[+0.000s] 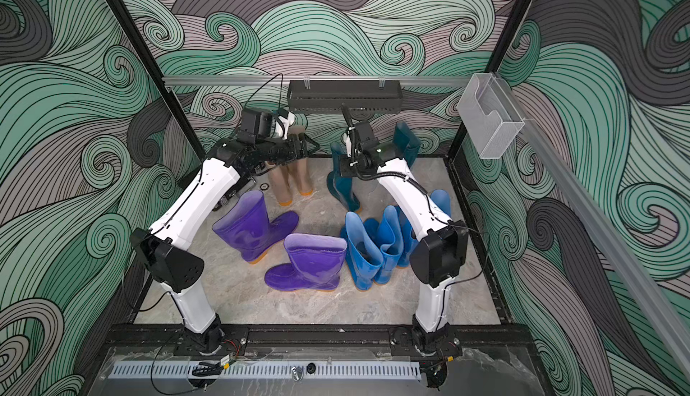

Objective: Match and arrange rain boots in pairs
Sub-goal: Pair a pair of rain boots at the center of the board.

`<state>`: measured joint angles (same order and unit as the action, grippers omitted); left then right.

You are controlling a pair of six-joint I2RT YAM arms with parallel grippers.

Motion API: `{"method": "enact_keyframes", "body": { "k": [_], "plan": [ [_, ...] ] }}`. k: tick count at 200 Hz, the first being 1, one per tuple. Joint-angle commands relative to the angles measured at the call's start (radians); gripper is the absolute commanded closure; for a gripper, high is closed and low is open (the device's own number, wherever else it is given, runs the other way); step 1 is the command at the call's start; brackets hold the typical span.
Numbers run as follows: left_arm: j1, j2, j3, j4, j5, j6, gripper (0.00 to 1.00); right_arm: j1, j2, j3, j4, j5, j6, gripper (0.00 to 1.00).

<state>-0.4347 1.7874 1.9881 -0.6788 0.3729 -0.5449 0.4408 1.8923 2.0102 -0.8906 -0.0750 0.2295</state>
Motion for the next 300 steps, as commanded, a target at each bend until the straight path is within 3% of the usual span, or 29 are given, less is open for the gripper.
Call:
{"method": "enact_keyframes", "body": {
  "k": [1,71,122,221,259,300],
  "plan": [
    [-0.004,-0.038,-0.056,0.012,-0.056,0.055,0.23,-0.035,0.007,0.069,-0.019,-0.022,-0.067,1.00],
    [-0.001,-0.102,-0.141,0.028,-0.128,0.131,0.23,-0.168,0.111,0.198,-0.014,-0.040,-0.118,1.00],
    [0.017,-0.102,-0.144,0.019,-0.168,0.142,0.23,-0.272,0.164,0.258,-0.015,-0.087,0.036,1.00],
    [0.056,-0.071,-0.141,0.016,-0.171,0.115,0.23,-0.370,0.198,0.299,-0.040,-0.103,0.054,1.00],
    [0.057,-0.063,-0.138,0.009,-0.168,0.118,0.23,-0.367,0.198,0.333,-0.032,-0.013,0.012,0.42],
    [0.059,-0.067,-0.131,-0.004,-0.177,0.133,0.23,-0.347,0.109,0.262,0.124,0.113,-0.139,0.11]
  ]
}}
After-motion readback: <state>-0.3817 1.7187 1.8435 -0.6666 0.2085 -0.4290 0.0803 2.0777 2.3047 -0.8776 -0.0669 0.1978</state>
